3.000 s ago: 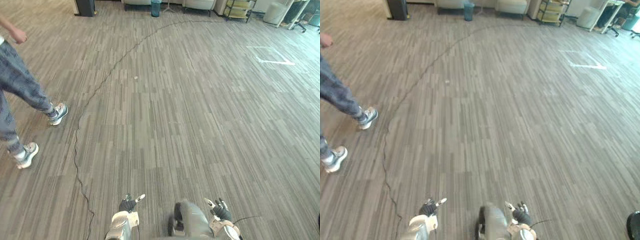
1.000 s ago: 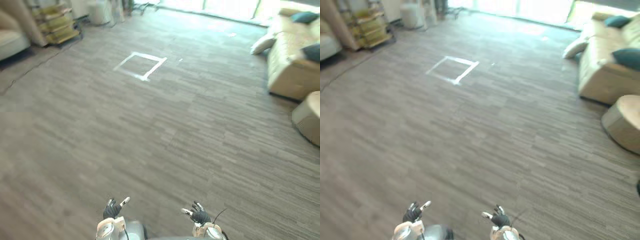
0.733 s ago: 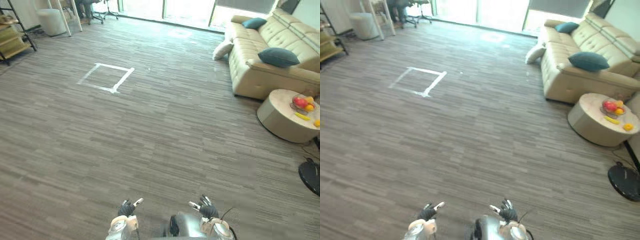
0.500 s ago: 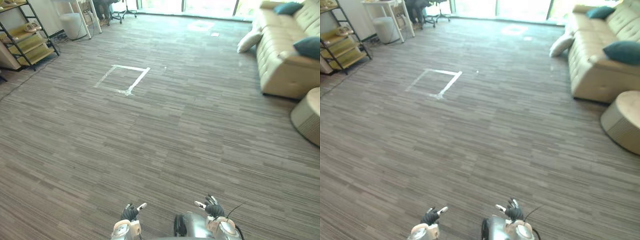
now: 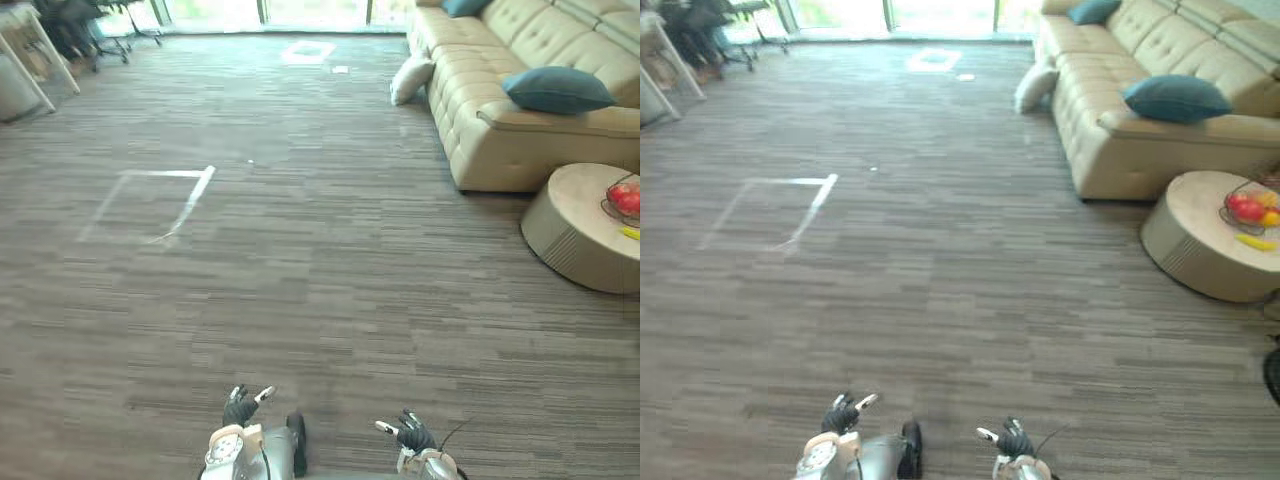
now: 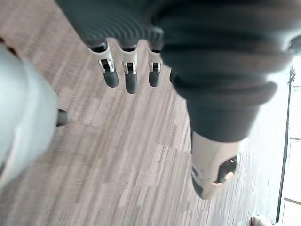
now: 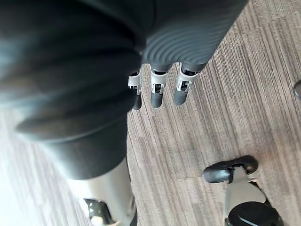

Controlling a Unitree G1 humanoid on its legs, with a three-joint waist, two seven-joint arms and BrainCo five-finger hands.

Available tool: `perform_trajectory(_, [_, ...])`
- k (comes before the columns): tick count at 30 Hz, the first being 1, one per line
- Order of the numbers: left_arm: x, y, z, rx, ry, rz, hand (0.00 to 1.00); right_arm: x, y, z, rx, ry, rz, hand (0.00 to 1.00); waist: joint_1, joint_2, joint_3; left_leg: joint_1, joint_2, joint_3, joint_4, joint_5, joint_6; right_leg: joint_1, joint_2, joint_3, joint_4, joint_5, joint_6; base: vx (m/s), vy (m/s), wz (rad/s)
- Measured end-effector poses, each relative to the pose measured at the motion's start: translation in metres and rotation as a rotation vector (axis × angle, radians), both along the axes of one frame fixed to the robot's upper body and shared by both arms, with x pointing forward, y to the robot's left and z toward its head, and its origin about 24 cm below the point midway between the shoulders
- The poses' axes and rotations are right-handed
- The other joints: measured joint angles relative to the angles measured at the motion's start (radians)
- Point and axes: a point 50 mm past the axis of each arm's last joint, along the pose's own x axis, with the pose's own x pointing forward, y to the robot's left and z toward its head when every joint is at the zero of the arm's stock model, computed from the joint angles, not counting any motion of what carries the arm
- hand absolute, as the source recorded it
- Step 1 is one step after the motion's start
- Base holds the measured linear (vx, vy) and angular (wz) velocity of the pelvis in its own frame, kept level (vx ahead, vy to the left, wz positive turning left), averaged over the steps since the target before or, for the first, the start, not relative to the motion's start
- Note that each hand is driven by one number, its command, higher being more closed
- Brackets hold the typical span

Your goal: Pick up cushions and gather them together orderly.

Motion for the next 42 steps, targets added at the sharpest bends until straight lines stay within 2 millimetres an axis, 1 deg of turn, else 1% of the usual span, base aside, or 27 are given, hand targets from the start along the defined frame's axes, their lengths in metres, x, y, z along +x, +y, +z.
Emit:
perform_trajectory(1, [0.001,-0.001,-0.001,0.005,0.011,-0.020,0.00,0.003,0.000,0.001,-0.001,-0.012,0.006,0.00,-0.010,0.006,0.010,0.060,-0.012,-0.005,-0.015,-0.046,-0.007,-0.097,-0.004,-0.006,0.212,0.082,0.012,0.46,0.154,0.02])
perform_trajectory(2, [0.000,-0.002,-0.003,0.008,0.037,-0.045,0.00,0.005,0.000,0.003,0.000,-0.025,0.006,0.00,-0.016,0.000,0.014,0.110,-0.026,-0.013,-0.024,-0.074,-0.002,-0.170,-0.005,-0.013,0.353,0.063,0.008,0.55,0.148,0.13])
perform_trajectory(4, [-0.003,-0.013,-0.006,-0.004,0.066,-0.095,0.00,0.011,-0.008,0.008,-0.014,-0.070,-0.008,0.00,-0.039,0.022,0.018,0.245,-0.025,-0.030,-0.084,-0.136,0.008,-0.332,-0.002,-0.071,0.448,-0.023,-0.001,0.55,0.109,0.14])
perform_trajectory(6, [-0.006,-0.019,-0.009,-0.008,0.090,-0.131,0.00,0.015,-0.011,0.010,-0.022,-0.095,-0.004,0.00,-0.045,0.031,0.019,0.350,-0.018,-0.043,-0.148,-0.170,0.007,-0.454,-0.005,-0.151,0.327,-0.087,-0.038,0.49,0.062,0.12])
perform_trajectory(8, [-0.006,-0.028,-0.010,-0.028,0.101,-0.138,0.00,0.020,-0.017,0.011,-0.037,-0.105,-0.005,0.00,-0.052,0.038,0.022,0.429,0.001,-0.069,-0.179,-0.211,-0.005,-0.505,-0.002,-0.234,0.034,-0.083,-0.051,0.59,-0.006,0.37])
perform_trajectory(10, [-0.005,-0.035,-0.010,-0.048,0.098,-0.141,0.00,0.023,-0.020,0.012,-0.044,-0.106,-0.007,0.00,-0.064,0.040,0.022,0.492,0.007,-0.104,-0.211,-0.246,-0.026,-0.514,0.008,-0.260,-0.244,0.000,-0.056,0.69,-0.081,0.52])
perform_trajectory(11, [-0.009,-0.040,-0.012,-0.062,0.107,-0.135,0.00,0.024,-0.022,0.012,-0.051,-0.109,-0.004,0.00,-0.072,0.054,0.016,0.529,0.012,-0.125,-0.221,-0.255,-0.030,-0.517,0.024,-0.246,-0.257,0.085,-0.094,0.75,-0.105,0.50])
perform_trajectory(12, [-0.012,-0.041,-0.013,-0.068,0.118,-0.134,0.00,0.023,-0.023,0.012,-0.056,-0.101,0.006,0.00,-0.074,0.073,0.016,0.540,0.025,-0.146,-0.204,-0.255,-0.028,-0.507,0.035,-0.240,-0.236,0.109,-0.142,0.78,-0.112,0.48])
perform_trajectory(14, [-0.012,-0.041,-0.013,-0.063,0.122,-0.143,0.00,0.030,-0.028,0.013,-0.073,-0.100,0.024,0.00,-0.076,0.108,0.019,0.481,0.061,-0.198,0.011,-0.213,-0.075,-0.474,0.030,-0.279,-0.171,0.015,-0.161,0.75,-0.136,0.37])
perform_trajectory(15, [-0.008,-0.041,-0.012,-0.067,0.110,-0.128,0.00,0.031,-0.031,0.014,-0.080,-0.103,0.021,0.00,-0.082,0.129,0.029,0.396,0.070,-0.213,0.217,-0.131,-0.117,-0.419,0.036,-0.290,-0.193,-0.010,-0.163,0.87,-0.159,0.29])
perform_trajectory(16, [-0.010,-0.037,-0.012,-0.070,0.110,-0.098,0.00,0.031,-0.031,0.014,-0.082,-0.103,0.027,0.00,-0.080,0.149,0.034,0.284,0.086,-0.241,0.455,0.020,-0.192,-0.340,0.046,-0.288,-0.253,-0.027,-0.167,0.72,-0.099,0.13])
perform_trajectory(17, [-0.011,-0.033,-0.012,-0.070,0.110,-0.070,0.00,0.031,-0.029,0.013,-0.079,-0.101,0.032,0.00,-0.072,0.158,0.040,0.216,0.110,-0.239,0.597,0.037,-0.213,-0.281,0.061,-0.280,-0.295,-0.034,-0.172,0.85,-0.081,-0.11])
perform_trajectory(20, [-0.004,-0.023,-0.007,-0.048,0.062,-0.040,0.00,0.029,-0.010,0.010,-0.035,-0.086,0.045,0.00,-0.041,0.146,0.055,0.032,0.159,-0.161,0.788,-0.008,-0.144,-0.054,0.065,-0.245,-0.444,-0.064,-0.178,0.56,-0.030,-0.28])
perform_trajectory(22, [0.000,-0.021,-0.003,-0.042,0.029,-0.035,0.00,0.033,-0.005,0.011,-0.029,-0.091,0.048,0.00,-0.032,0.144,0.056,-0.084,0.190,-0.103,0.691,-0.040,-0.140,0.045,0.057,-0.222,-0.523,-0.088,-0.158,0.55,-0.007,-0.40])
perform_trajectory(24, [0.002,-0.019,-0.001,-0.033,0.009,-0.032,0.00,0.033,-0.001,0.012,-0.024,-0.093,0.047,0.00,-0.028,0.135,0.058,-0.123,0.197,-0.025,0.417,-0.067,-0.120,0.123,0.032,-0.214,-0.572,-0.109,-0.121,0.56,0.083,-0.35])
perform_trajectory(26, [0.003,-0.018,0.000,-0.030,-0.006,-0.020,0.00,0.033,-0.002,0.012,-0.031,-0.098,0.044,0.00,-0.021,0.120,0.052,-0.129,0.142,-0.030,0.056,-0.019,-0.117,0.183,-0.006,-0.186,-0.615,-0.143,-0.075,0.66,0.199,-0.51])
perform_trajectory(27, [0.003,-0.018,0.001,-0.026,-0.009,-0.017,0.00,0.033,-0.002,0.012,-0.033,-0.099,0.046,0.00,-0.013,0.118,0.047,-0.132,0.131,-0.038,-0.026,0.003,-0.119,0.198,-0.016,-0.164,-0.625,-0.158,-0.061,0.63,0.301,-0.81])
perform_trajectory(28, [0.004,-0.017,0.001,-0.018,-0.012,-0.012,0.00,0.031,0.000,0.012,-0.033,-0.092,0.062,0.00,0.000,0.103,0.031,-0.145,0.113,-0.038,-0.013,0.105,-0.108,0.210,-0.037,-0.132,-0.628,-0.179,-0.041,0.53,0.275,-0.70])
perform_trajectory(29, [0.003,-0.014,0.001,-0.012,-0.009,-0.012,0.00,0.028,0.003,0.011,-0.025,-0.084,0.064,0.00,0.003,0.091,0.013,-0.151,0.093,-0.032,0.002,0.122,-0.086,0.208,-0.058,-0.111,-0.611,-0.181,-0.038,0.69,0.333,-0.51])
perform_trajectory(30, [0.002,-0.009,0.001,0.002,-0.002,-0.016,0.00,0.022,0.006,0.008,-0.014,-0.068,0.056,0.00,-0.002,0.049,-0.012,-0.140,0.063,-0.006,0.012,0.085,-0.058,0.153,-0.106,-0.092,-0.497,-0.175,-0.028,0.71,0.331,-0.20])
perform_trajectory(32, [0.002,-0.005,0.000,0.015,0.008,-0.022,0.00,0.014,0.007,0.006,-0.009,-0.045,0.051,0.00,-0.001,0.012,-0.013,-0.078,0.017,0.007,0.016,0.039,-0.038,0.044,-0.136,-0.040,-0.202,-0.119,0.014,0.68,0.359,-0.04])
perform_trajectory(33, [0.002,-0.003,0.000,0.028,0.013,-0.032,0.00,0.009,0.005,0.004,-0.013,-0.032,0.048,0.00,-0.009,0.000,-0.005,-0.012,-0.010,0.005,0.004,-0.005,-0.025,-0.075,-0.135,0.007,0.088,-0.007,0.035,0.59,0.335,0.09])
perform_trajectory(35, [-0.002,-0.004,-0.004,0.027,0.051,-0.050,0.00,0.013,0.003,0.006,-0.023,-0.054,0.069,0.00,-0.037,0.018,0.022,0.141,-0.039,-0.012,-0.045,-0.066,-0.019,-0.227,-0.106,0.010,0.393,0.004,0.042,0.57,0.292,0.11])
perform_trajectory(37, [-0.005,-0.009,-0.006,0.024,0.073,-0.084,0.00,0.016,0.001,0.009,-0.037,-0.080,0.081,0.00,-0.045,0.032,0.016,0.239,-0.041,-0.019,-0.110,-0.099,-0.021,-0.341,-0.076,-0.044,0.425,-0.034,0.041,0.48,0.184,0.08])
perform_trajectory(39, [-0.005,-0.014,-0.007,0.021,0.081,-0.114,0.00,0.021,0.000,0.012,-0.042,-0.105,0.082,0.00,-0.047,0.035,0.017,0.323,-0.042,-0.034,-0.167,-0.128,-0.012,-0.461,-0.059,-0.144,0.337,-0.080,0.002,0.46,0.114,0.12])
perform_trajectory(41, [-0.006,-0.025,-0.010,-0.006,0.103,-0.129,0.00,0.029,-0.007,0.014,-0.053,-0.125,0.057,0.00,-0.062,0.041,0.020,0.421,-0.038,-0.070,-0.211,-0.180,-0.005,-0.522,-0.024,-0.252,0.001,-0.069,-0.030,0.50,0.037,0.37])
perform_trajectory(42, [-0.006,-0.027,-0.010,-0.011,0.101,-0.132,0.00,0.029,-0.008,0.014,-0.056,-0.125,0.055,0.00,-0.063,0.041,0.021,0.435,-0.039,-0.077,-0.216,-0.187,-0.006,-0.523,-0.019,-0.263,-0.069,-0.052,-0.035,0.64,-0.001,0.54])
